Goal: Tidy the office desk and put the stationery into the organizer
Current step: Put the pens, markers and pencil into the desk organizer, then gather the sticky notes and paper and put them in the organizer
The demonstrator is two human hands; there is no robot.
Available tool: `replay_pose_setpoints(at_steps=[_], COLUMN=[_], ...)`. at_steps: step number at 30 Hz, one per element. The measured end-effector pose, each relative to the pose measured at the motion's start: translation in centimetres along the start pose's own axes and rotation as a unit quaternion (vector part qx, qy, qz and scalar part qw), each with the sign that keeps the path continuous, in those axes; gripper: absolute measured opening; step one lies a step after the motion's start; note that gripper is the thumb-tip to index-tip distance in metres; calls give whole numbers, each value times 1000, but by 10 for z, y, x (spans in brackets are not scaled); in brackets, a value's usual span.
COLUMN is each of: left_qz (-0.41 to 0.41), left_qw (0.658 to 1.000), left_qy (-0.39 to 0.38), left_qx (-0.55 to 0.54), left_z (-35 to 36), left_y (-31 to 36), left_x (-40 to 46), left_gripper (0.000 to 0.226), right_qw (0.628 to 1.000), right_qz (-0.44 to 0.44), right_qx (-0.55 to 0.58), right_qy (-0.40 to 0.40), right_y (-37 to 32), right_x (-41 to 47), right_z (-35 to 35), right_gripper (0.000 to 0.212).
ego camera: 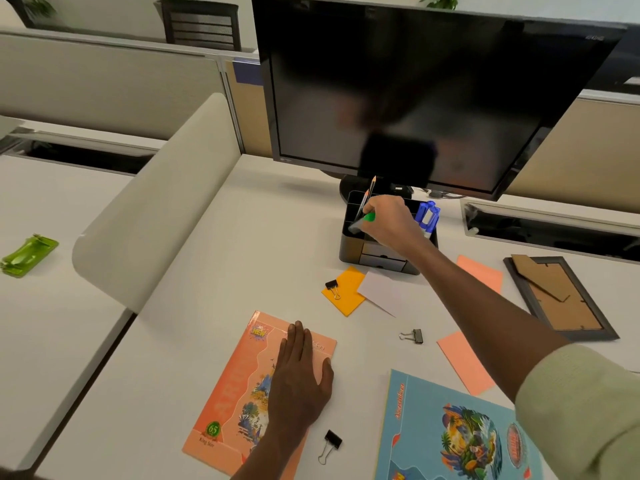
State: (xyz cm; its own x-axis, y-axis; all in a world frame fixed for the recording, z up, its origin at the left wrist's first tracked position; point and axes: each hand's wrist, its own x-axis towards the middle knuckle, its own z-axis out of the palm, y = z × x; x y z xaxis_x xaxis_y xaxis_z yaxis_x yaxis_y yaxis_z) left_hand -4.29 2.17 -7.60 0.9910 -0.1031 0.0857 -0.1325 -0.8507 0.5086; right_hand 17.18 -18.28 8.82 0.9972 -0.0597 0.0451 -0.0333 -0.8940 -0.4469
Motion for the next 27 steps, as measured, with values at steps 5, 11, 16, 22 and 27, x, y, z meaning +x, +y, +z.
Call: replay_pose_setpoints(at_steps=[5,11,16,22,27], left_qz=[2,10,8,10,14], left_qw=[1000,1000,1000,1000,1000], left_qy=[5,5,11,14,13], left_qx=[-4,-6,-2,-8,-4], left_z=[0,1,1,2,2], left_y=[0,-1,-1,-1,-2], left_x=[0,0,0,0,-1], left_gripper=[70,70,70,70,70], right_qw=[999,999,997,997,999], right_qz=[-39,-52,-66,-76,-43], right_qx=[27,5,-19,-9,5], right_qy=[10,1,-25,8,-2], right_y=[0,8,15,16,17], right_x=[-1,-2,-5,-16,-48], right_z=[17,36,39,30,21], right_gripper=[30,32,36,39,27])
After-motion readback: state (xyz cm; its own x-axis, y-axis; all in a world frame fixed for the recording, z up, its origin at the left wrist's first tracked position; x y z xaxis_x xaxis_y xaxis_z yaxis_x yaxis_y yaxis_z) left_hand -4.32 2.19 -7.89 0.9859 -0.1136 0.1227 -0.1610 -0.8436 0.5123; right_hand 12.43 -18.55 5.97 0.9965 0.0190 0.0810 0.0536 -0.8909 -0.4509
